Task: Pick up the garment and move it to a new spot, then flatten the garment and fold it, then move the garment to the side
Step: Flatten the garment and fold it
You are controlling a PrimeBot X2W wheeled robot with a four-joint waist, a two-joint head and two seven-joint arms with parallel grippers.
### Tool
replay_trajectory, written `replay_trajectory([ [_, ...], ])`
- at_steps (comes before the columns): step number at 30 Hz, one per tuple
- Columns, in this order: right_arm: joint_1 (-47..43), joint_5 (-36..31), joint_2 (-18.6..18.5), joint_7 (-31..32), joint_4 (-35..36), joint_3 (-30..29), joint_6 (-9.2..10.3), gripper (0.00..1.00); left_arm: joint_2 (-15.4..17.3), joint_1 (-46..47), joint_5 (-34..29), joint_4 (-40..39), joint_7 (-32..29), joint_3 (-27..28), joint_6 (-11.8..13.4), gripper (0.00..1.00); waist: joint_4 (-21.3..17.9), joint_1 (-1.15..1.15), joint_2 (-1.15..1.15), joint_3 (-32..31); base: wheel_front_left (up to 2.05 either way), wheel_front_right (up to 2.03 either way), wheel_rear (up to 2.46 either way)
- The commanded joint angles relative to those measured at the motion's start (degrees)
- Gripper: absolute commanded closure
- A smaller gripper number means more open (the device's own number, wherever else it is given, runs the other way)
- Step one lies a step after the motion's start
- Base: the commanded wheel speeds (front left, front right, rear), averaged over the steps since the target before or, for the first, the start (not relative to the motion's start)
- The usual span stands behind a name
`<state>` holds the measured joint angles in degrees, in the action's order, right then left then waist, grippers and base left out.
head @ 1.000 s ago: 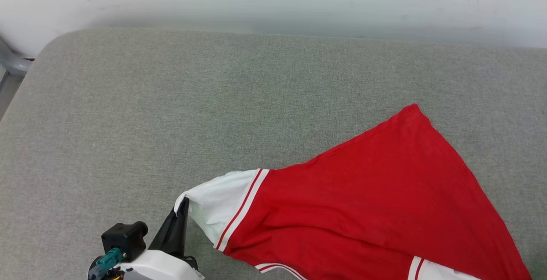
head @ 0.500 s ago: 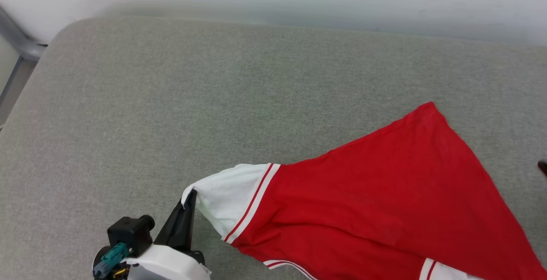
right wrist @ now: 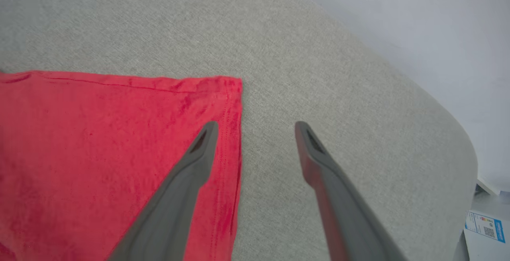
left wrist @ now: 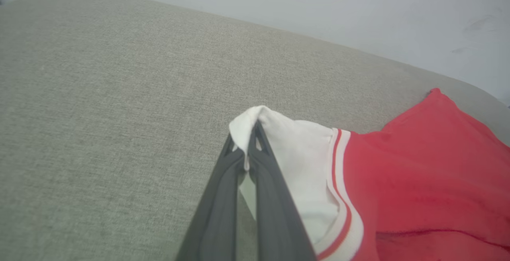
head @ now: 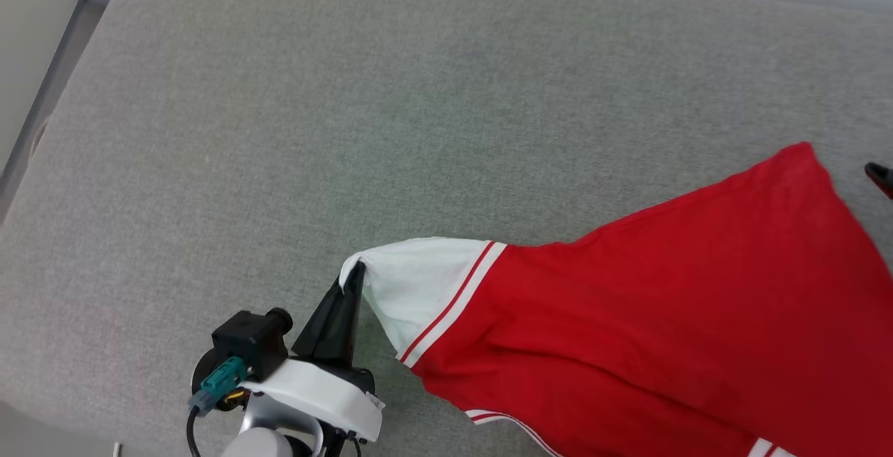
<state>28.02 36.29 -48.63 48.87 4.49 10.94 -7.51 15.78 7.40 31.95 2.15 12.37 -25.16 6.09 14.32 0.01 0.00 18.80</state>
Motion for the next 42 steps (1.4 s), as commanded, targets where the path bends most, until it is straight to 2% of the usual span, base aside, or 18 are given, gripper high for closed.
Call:
replay_trajectory([
  [1,2.99,-0.23,-0.40,1.51,-1.90,2.85,0.06,0.00,-0.45,1.21,-0.13,0.37,0.50,0.00,-0.26,1.00,1.80,-0.01,0.00,2.11,0.00,0.00,0.00],
  [5,8.83,-0.32,0.69,4.26,-7.11,8.07,0.06,0.00,-1.34,2.54,-0.33,0.82,0.94,-0.40,-0.56,1.00,2.74,-0.01,0.00,4.18,0.00,0.00,0.00],
  [11,14.52,-1.57,1.91,4.56,-15.44,13.94,0.06,0.00,-2.75,4.66,-0.50,2.08,1.46,-1.19,-1.49,1.00,4.43,-0.01,0.00,6.94,0.00,0.00,0.00],
  [15,14.39,-0.81,1.25,5.40,-19.43,18.69,0.05,0.00,-3.08,5.58,-0.77,2.64,1.87,-1.03,-1.81,1.00,5.24,-0.01,0.00,8.16,0.00,0.00,0.00],
  [21,12.49,2.33,0.23,5.64,-21.20,23.99,-0.05,0.00,-3.39,5.86,-0.93,3.31,2.16,-0.83,-1.94,1.00,5.29,-0.01,0.00,8.49,0.00,0.00,0.00],
  [22,12.81,2.21,-0.02,4.87,-21.03,24.61,-0.05,0.75,-3.38,5.79,-0.90,3.47,2.24,-0.68,-1.90,1.00,5.11,-0.01,0.00,8.36,0.00,0.00,0.00],
  [23,13.25,2.21,-0.44,4.29,-20.86,25.23,-0.05,1.00,-3.38,5.73,-0.87,3.61,2.31,-0.56,-1.85,1.00,4.93,-0.01,0.00,8.21,0.00,0.00,0.00],
  [27,17.13,3.01,-0.71,0.00,-20.69,25.32,0.07,1.00,-2.91,5.49,-0.92,4.21,2.47,-0.20,-1.90,1.00,3.80,-0.01,0.00,6.77,0.00,0.00,0.00],
  [32,19.88,4.99,0.87,-7.36,-21.10,23.87,0.07,1.00,-1.26,5.11,-1.13,4.46,2.42,0.80,-1.67,1.00,2.20,-0.01,0.00,3.37,0.00,0.00,0.00],
  [42,16.59,5.94,3.23,-22.69,-20.58,19.54,0.06,1.00,3.46,8.52,-2.21,1.51,0.38,3.01,-1.12,1.00,-1.59,-0.01,0.00,-5.01,0.00,0.00,0.00],
])
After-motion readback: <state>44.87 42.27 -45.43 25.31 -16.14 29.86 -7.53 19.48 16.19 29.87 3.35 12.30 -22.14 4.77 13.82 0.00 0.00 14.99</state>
